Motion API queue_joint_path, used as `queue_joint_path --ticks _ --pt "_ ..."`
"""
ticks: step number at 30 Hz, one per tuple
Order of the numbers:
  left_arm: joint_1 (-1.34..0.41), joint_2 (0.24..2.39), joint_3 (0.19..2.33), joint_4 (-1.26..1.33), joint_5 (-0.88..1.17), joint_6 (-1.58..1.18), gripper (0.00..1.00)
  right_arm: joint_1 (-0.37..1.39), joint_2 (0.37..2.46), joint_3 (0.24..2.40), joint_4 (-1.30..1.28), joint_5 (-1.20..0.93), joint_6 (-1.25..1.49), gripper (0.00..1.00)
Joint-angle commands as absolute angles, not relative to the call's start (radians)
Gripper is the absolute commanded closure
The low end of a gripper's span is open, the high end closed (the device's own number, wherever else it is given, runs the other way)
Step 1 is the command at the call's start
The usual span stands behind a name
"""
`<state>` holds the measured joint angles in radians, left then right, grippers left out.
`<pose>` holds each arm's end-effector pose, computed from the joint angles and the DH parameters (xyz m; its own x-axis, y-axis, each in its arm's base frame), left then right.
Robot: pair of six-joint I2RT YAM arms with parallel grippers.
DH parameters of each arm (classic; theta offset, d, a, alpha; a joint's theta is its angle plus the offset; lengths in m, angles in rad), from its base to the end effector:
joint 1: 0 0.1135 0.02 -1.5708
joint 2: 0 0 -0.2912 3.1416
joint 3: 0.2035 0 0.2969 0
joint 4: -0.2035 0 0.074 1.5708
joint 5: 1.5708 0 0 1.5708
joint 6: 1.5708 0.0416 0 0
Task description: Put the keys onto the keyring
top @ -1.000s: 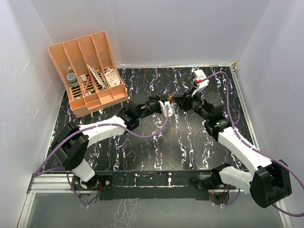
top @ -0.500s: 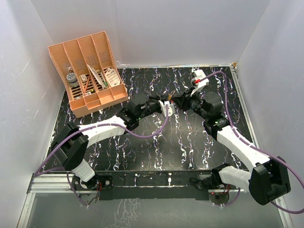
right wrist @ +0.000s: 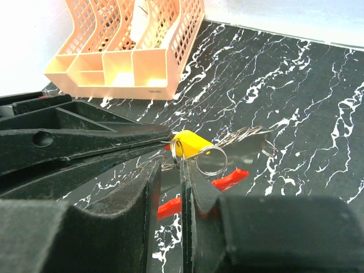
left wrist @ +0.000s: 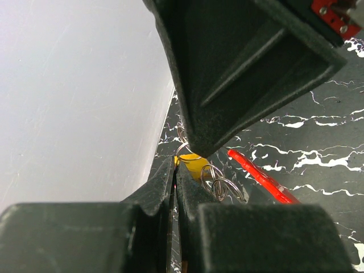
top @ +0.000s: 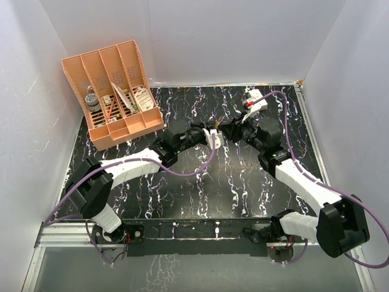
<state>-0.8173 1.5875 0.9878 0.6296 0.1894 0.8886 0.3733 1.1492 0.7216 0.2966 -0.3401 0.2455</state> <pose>0.2772 -0.3070 0.2935 0.6688 0.4013 -0.6258 0.5169 0.3541 0.7794 0.2767 0.1233 0.2984 -0.2764 0.1378 -0.9511 -0.6026 0.7461 0.2832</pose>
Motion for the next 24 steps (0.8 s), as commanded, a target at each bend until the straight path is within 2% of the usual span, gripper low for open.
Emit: queue_joint_path --ticks 1,20,24 --pt "-0.816 1.522 1.025 0.687 0.192 0.878 1.0 0.378 1.157 0.723 0.368 -0.351 0.252 0.82" --pt "-0.815 1.516 1.019 0.688 0.195 0.874 1.0 0.377 1.185 0.728 0.404 -0.342 0.263 0.91" --pt "-0.816 1.517 1.019 0.686 0.195 0.874 1.0 0.378 1.188 0.735 0.406 -0.34 0.262 0.99"
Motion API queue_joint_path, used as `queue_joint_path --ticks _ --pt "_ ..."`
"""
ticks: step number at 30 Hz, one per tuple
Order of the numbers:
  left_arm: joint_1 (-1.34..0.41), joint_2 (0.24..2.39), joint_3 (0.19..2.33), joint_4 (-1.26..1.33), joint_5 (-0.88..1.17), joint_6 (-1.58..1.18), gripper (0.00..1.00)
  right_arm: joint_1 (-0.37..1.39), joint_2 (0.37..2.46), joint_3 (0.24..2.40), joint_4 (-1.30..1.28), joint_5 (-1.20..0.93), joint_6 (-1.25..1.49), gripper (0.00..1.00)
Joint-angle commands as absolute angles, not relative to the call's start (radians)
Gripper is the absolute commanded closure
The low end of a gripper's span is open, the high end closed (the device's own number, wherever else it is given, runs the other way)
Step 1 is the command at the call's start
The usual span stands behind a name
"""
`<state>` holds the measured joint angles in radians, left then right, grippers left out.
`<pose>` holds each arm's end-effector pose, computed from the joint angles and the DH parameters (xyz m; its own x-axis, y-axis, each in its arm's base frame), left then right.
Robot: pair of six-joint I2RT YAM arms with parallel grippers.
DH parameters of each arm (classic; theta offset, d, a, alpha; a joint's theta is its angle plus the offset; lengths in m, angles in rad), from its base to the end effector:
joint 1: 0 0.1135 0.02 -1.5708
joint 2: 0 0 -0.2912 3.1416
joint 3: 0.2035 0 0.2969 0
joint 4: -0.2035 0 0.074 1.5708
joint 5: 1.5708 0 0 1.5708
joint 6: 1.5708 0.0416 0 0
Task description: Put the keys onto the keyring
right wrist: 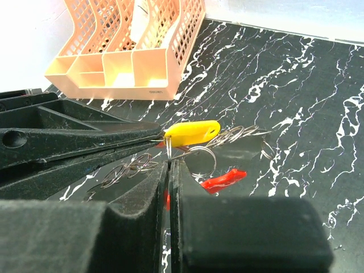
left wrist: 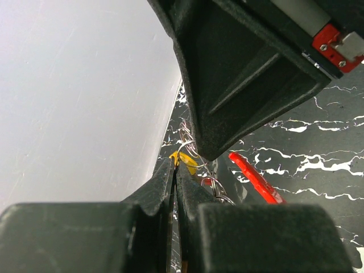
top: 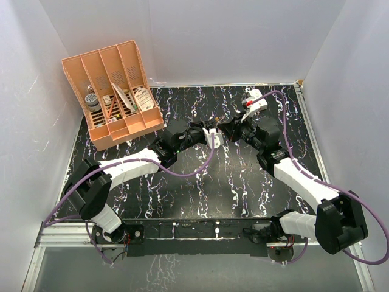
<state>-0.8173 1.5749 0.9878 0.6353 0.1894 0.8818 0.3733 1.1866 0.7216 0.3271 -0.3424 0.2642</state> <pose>0.2757 -0.3053 0.2991 0.6731 0.3905 -0.6280 0.5117 0.3671 0.7768 0.2833 0.1260 0.2912 -0.2941 0.1490 -0.9441 -0.5971 0.7427 0.3032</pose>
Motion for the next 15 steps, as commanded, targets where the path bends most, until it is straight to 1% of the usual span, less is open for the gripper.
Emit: queue_joint_path --ticks 1,4,7,15 --pt "-0.816 1.517 1.017 0.685 0.195 0.874 1.0 0.376 1.188 0.736 0.405 -0.338 0.261 1.0" --pt "-0.816 1.518 1.017 0.68 0.196 0.878 1.0 0.377 1.186 0.749 0.393 -0.336 0.255 1.0" --pt "-0.816 1.519 1.016 0.67 0.201 0.895 1.0 0.377 1.175 0.786 0.326 -0.329 0.24 1.0" --pt "-0.815 1.52 0.99 0.667 0.221 0.93 1.0 0.376 1.222 1.05 -0.052 -0.352 0.182 1.0"
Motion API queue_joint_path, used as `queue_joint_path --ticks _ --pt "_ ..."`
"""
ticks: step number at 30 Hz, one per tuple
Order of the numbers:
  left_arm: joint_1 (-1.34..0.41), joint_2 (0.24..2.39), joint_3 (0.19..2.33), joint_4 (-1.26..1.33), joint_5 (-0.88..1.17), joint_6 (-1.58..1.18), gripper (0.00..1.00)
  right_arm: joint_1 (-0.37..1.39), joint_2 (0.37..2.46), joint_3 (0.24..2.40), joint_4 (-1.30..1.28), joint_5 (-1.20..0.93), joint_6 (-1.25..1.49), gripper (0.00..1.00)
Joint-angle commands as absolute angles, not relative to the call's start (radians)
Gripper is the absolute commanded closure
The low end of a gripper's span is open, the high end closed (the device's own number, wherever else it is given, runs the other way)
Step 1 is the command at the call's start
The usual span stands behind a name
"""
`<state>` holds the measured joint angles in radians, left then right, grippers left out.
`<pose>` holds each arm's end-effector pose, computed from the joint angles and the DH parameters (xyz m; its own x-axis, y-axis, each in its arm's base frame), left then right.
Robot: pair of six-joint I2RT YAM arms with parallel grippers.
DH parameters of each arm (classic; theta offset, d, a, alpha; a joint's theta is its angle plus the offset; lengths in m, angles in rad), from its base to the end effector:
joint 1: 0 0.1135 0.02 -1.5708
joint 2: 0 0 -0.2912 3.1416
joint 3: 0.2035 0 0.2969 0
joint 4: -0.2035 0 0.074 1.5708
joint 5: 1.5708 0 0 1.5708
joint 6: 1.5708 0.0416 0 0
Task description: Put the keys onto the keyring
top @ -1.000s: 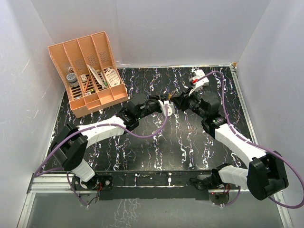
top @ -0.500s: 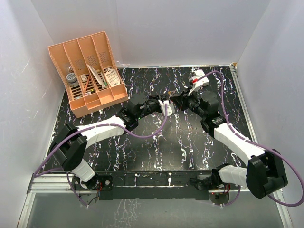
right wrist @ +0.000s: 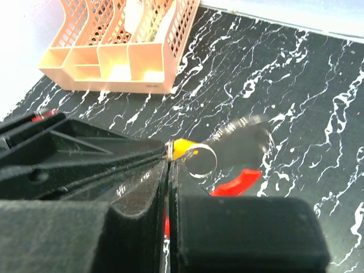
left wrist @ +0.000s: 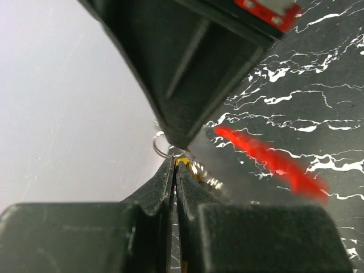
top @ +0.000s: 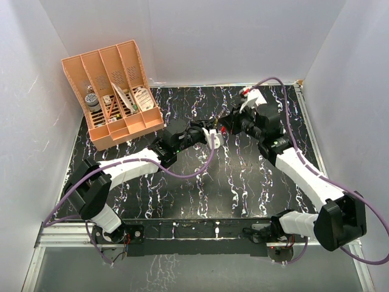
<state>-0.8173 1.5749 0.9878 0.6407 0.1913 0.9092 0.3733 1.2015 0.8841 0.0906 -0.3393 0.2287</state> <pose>0.2756 -0.3053 0.2997 0.6900 0.3967 -0.6055 0.4908 0.3584 0.7941 0.2931 0.1297 0.3259 -0.3503 0.0924 -0.9321 -0.5816 0.7586 0.2938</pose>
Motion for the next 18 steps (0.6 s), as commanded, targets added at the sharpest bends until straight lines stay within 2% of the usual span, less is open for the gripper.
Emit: queue_joint_path --ticks 1,9,18 --pt "-0.816 1.519 0.986 0.667 0.224 0.931 1.0 0.377 1.233 1.094 -0.092 -0.363 0.173 1.0" --pt "-0.816 1.509 0.975 0.673 0.223 0.945 1.0 0.377 1.35 1.334 -0.413 -0.404 0.091 1.0" --pt "-0.816 1.51 0.994 0.65 0.175 0.938 1.0 0.377 1.298 1.256 -0.38 -0.354 0.092 1.0"
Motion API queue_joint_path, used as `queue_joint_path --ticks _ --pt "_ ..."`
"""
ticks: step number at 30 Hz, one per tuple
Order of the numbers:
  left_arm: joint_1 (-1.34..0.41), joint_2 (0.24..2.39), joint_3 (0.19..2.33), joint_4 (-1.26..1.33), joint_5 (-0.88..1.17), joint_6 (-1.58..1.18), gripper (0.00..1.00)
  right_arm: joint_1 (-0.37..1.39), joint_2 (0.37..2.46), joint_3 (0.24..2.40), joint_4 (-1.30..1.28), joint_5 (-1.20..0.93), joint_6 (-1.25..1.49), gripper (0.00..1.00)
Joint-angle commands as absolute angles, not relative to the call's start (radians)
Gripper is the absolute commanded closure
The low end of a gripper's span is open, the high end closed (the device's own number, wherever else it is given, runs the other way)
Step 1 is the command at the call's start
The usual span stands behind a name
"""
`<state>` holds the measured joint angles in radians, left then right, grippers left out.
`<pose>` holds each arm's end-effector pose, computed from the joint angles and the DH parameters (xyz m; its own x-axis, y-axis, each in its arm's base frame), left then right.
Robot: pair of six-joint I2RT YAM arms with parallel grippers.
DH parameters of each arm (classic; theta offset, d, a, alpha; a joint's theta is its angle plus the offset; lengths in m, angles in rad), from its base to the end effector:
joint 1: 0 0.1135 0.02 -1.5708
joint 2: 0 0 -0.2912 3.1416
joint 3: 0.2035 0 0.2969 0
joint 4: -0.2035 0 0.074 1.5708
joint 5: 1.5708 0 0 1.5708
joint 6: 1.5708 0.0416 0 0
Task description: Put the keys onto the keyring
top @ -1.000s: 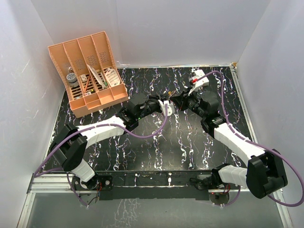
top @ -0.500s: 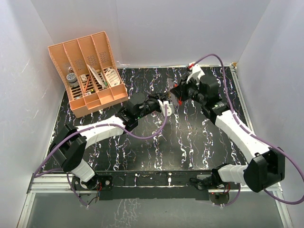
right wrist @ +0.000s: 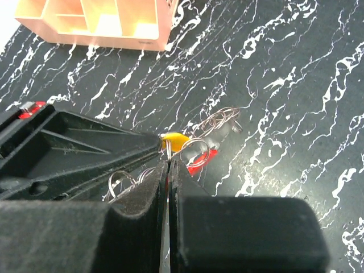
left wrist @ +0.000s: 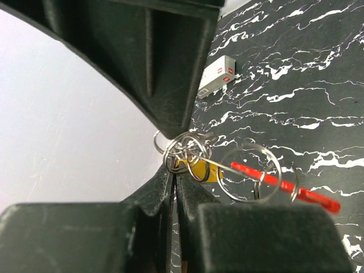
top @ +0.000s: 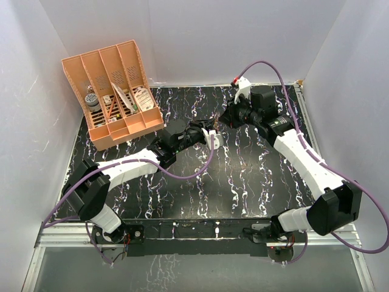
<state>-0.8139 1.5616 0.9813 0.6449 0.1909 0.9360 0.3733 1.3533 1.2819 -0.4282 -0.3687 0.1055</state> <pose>0.2744 -0.3020 0.3029 0.7057 0.4042 -0.5819 0.4647 0.3560 0.8108 0.3209 0.1418 0.3829 -0.5104 -0.0944 -0.8547 -0.5842 0.7674 0.2641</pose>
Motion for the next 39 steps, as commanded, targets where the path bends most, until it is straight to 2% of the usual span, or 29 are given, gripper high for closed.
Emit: queue_joint_path --ticks 1,14,39 --pt "-0.816 1.51 0.994 0.648 0.17 0.937 1.0 0.376 1.284 1.236 -0.36 -0.348 0.093 1.0" --pt "-0.813 1.534 0.991 0.67 0.155 0.942 1.0 0.376 1.098 1.015 -0.131 -0.277 0.095 1.0" --pt "-0.815 1.513 0.969 0.727 0.223 0.928 1.0 0.384 1.127 0.923 0.054 -0.278 0.122 1.0"
